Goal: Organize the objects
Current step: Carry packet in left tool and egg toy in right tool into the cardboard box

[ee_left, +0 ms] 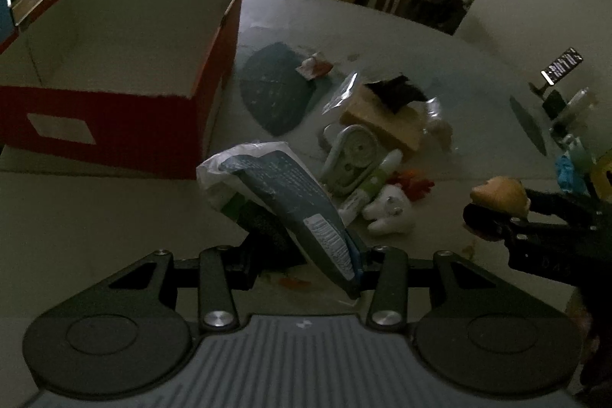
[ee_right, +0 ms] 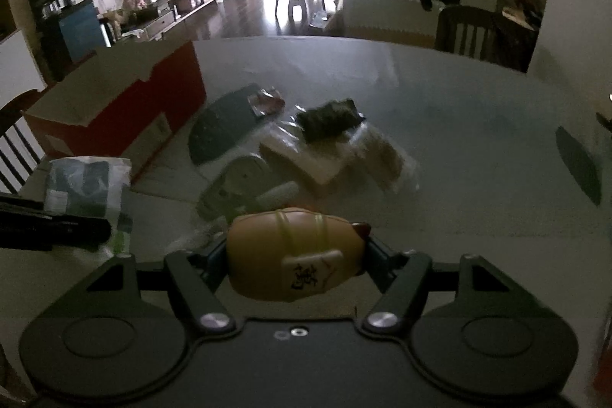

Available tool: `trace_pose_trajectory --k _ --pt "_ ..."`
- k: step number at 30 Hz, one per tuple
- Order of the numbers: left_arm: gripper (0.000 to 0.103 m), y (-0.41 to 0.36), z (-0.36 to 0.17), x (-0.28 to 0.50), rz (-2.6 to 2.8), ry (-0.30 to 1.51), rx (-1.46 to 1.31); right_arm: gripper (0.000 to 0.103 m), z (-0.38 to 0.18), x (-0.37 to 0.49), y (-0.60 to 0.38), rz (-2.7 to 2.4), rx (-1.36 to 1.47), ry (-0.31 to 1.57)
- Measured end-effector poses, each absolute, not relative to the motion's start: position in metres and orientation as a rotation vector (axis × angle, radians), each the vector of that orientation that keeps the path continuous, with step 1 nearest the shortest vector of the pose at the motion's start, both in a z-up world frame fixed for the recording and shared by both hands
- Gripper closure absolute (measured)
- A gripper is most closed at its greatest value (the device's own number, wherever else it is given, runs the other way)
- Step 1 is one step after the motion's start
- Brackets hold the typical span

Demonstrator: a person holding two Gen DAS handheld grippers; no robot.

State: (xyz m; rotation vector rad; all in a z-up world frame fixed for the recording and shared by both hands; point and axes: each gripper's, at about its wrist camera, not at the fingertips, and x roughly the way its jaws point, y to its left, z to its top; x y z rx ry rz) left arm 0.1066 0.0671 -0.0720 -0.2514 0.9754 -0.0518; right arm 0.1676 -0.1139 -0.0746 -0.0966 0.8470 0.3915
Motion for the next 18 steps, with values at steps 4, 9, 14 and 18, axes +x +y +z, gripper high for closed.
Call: trace_pose_trajectory --k 4,9,14,18 --pt "0.060 0.068 -0.062 0.106 -0.088 0.969 -0.236 0.032 -0.057 0.168 -0.103 0.416 -0.129 0.824" --pt "0.060 0.077 -0.047 0.108 -0.132 0.954 -0.202 0.032 -0.038 0.174 -0.083 0.453 -0.163 0.800" --pt "0.060 0.099 -0.030 0.113 -0.148 0.927 -0.176 0.032 -0.023 0.186 -0.055 0.492 -0.187 0.785" --pt "0.060 0.121 -0.019 0.118 -0.151 0.908 -0.148 0.032 -0.013 0.199 -0.029 0.528 -0.199 0.779"
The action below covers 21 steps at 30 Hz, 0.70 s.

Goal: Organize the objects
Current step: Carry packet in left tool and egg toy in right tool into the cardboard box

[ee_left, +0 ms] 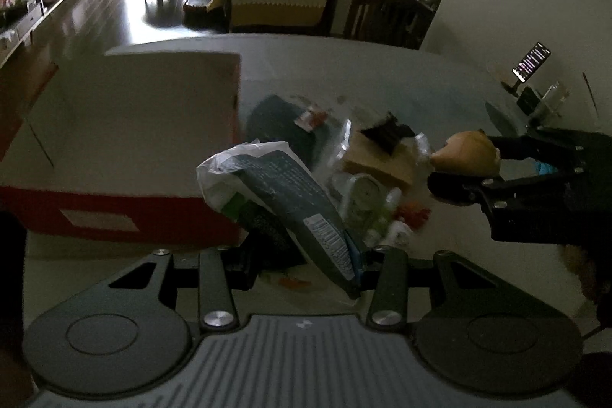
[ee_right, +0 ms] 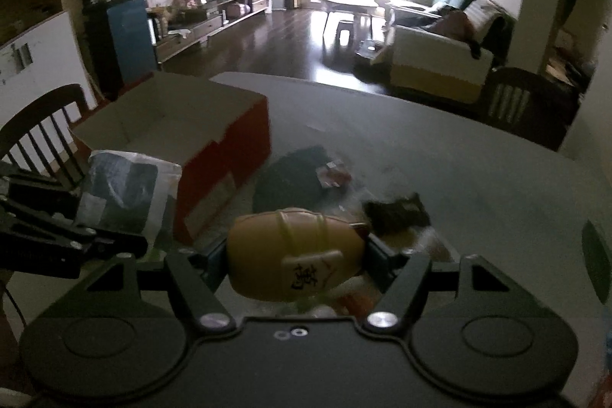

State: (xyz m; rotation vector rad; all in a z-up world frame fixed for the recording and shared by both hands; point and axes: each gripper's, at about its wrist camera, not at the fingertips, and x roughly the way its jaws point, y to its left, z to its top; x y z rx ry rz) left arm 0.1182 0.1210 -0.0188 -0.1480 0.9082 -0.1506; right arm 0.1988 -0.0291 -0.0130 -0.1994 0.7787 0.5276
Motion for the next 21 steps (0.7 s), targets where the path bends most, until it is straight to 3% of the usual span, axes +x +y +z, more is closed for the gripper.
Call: trace_pose_trajectory --k 14,21 --pt "0.060 0.202 -0.001 0.155 -0.135 0.874 -0.060 0.032 0.004 0.231 0.087 0.651 -0.367 0.667" --pt "0.060 0.239 -0.010 0.179 -0.107 0.894 -0.029 0.032 -0.009 0.250 0.131 0.692 -0.412 0.698"
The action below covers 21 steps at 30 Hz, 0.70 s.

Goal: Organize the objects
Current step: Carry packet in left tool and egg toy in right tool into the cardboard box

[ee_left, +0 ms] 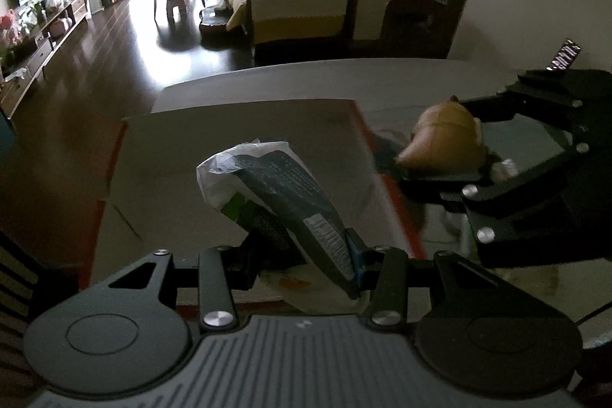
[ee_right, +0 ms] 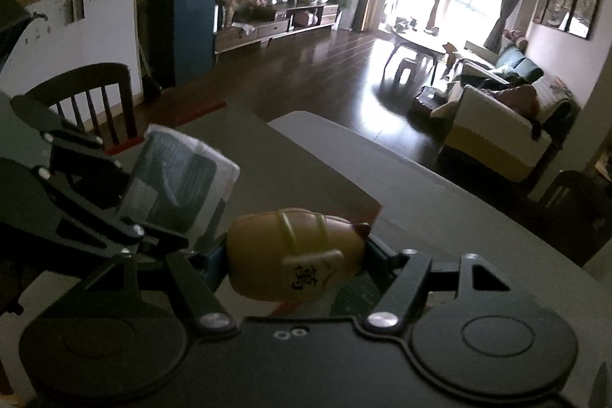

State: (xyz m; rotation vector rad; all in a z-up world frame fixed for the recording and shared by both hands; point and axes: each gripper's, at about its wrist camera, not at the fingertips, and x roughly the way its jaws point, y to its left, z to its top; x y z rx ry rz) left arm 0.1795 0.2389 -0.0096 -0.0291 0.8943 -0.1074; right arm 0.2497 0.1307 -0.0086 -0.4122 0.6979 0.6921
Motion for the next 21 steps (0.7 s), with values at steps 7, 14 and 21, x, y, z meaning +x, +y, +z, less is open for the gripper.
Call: trace_pose_trajectory --k 7,14,21 --pt "0.060 0.280 -0.028 0.210 -0.076 0.942 -0.019 0.032 -0.034 0.272 0.168 0.702 -0.486 0.737" --pt "0.059 0.299 -0.055 0.239 -0.086 1.027 0.011 0.032 -0.064 0.282 0.196 0.736 -0.559 0.798" --pt "0.059 0.303 -0.084 0.259 -0.119 1.102 0.028 0.032 -0.089 0.300 0.216 0.728 -0.573 0.905"
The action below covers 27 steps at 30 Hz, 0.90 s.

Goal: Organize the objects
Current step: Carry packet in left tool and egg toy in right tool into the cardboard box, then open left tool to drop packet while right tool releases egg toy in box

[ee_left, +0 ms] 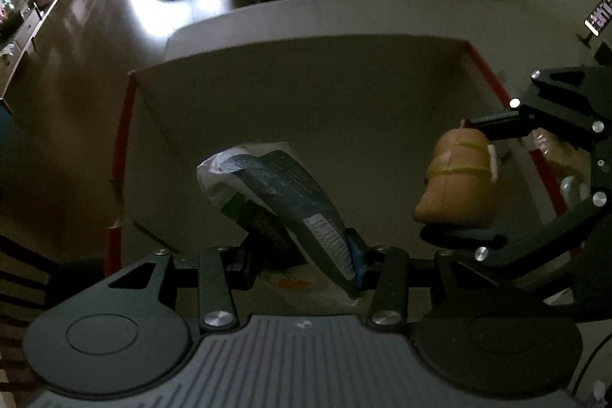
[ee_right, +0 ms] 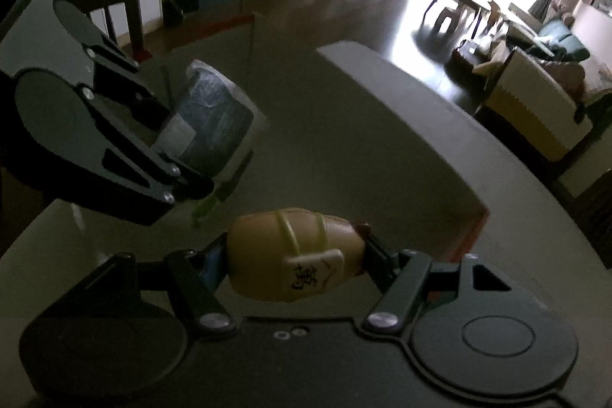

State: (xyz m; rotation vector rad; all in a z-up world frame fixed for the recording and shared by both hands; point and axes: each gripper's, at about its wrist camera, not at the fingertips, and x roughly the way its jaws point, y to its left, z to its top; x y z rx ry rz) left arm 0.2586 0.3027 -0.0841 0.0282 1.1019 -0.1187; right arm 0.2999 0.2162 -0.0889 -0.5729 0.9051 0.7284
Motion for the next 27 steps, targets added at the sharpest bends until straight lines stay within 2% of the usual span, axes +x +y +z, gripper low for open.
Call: trace_pose_trajectory --k 13,22,24,27 --pt "0.058 0.308 -0.112 0.274 -0.113 1.208 0.028 0.032 -0.112 0.310 0.238 0.730 -0.622 1.057" --pt "0.049 0.310 -0.113 0.277 -0.108 1.231 0.043 0.030 -0.119 0.311 0.240 0.726 -0.627 1.085" --pt "0.043 0.308 -0.112 0.280 -0.111 1.244 0.049 0.030 -0.119 0.310 0.239 0.725 -0.627 1.083" --pt "0.041 0.306 -0.109 0.277 -0.118 1.250 0.071 0.026 -0.116 0.308 0.237 0.728 -0.625 1.072"
